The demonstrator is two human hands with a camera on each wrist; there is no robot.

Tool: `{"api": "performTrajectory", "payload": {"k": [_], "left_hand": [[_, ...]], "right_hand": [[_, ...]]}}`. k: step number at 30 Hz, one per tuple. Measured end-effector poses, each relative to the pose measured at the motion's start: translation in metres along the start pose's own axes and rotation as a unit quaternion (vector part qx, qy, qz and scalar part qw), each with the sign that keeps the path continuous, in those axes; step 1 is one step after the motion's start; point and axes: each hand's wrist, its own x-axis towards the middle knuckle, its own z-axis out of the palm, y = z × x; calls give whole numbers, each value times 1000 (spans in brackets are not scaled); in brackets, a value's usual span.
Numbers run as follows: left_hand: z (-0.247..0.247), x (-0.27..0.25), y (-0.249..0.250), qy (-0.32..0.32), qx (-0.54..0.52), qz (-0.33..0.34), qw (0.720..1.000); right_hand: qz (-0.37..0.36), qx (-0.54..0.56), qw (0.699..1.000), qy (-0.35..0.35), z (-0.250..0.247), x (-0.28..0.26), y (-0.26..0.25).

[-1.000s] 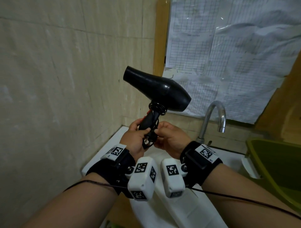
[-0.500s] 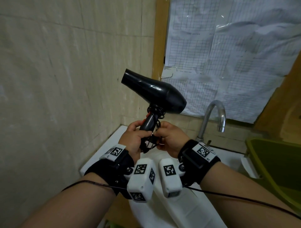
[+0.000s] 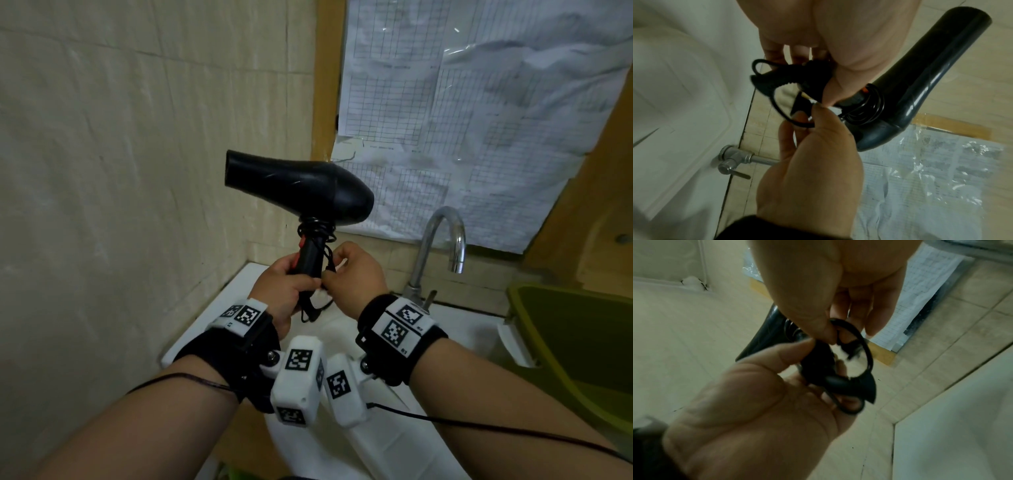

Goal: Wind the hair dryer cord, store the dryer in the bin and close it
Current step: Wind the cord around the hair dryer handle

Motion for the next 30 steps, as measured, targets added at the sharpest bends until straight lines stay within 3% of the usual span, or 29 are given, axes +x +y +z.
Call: {"api": "performTrajectory", "payload": {"k": [4, 9, 14, 23, 30], "left_hand": [[4, -3, 1, -34, 27, -7, 999], [2, -4, -2, -48, 46, -24, 998], [5, 0, -3, -47, 57, -16, 997], [21, 6, -5, -46, -7, -18, 999], [42, 5, -3, -94, 54, -3, 994]], "right_hand": [[13, 22, 999, 30, -5, 5, 5], [79, 166, 981, -59, -6, -2, 8], [85, 253, 961, -78, -13, -6, 7], [-8, 122, 983, -134, -27, -13, 9], [-15, 74, 996, -43, -43, -10, 17]]}}
